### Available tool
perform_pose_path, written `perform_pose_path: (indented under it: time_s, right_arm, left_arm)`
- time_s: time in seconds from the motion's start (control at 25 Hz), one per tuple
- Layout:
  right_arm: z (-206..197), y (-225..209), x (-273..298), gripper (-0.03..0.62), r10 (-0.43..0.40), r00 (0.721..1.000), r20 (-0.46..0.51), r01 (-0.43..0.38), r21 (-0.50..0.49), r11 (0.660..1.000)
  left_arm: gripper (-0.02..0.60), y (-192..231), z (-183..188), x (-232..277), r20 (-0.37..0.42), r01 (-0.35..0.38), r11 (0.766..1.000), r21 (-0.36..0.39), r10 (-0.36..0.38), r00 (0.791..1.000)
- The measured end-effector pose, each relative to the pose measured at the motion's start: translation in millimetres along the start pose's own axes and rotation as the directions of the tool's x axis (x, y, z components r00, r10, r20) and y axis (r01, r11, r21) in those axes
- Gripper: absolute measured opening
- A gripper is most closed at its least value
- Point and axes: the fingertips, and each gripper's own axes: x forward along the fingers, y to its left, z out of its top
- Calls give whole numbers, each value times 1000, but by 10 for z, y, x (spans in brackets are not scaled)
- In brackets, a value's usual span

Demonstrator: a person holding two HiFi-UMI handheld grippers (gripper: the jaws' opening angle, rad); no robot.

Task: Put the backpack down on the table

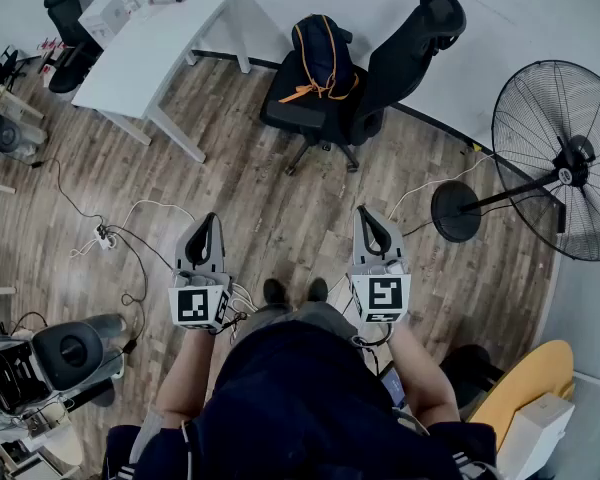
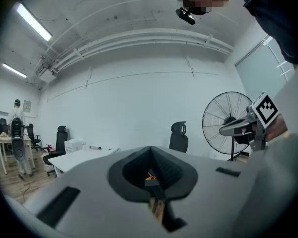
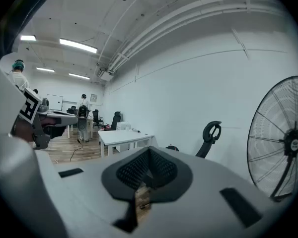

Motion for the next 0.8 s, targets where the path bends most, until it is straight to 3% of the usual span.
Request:
perform_pose_path:
  time_s: [0.8]
  right_arm:
    - [-68, -33, 82, 0, -13, 1000, -15, 13, 8, 1000]
  left_arm:
    - [5, 27, -24, 39, -14, 14, 1000, -1, -14, 1000]
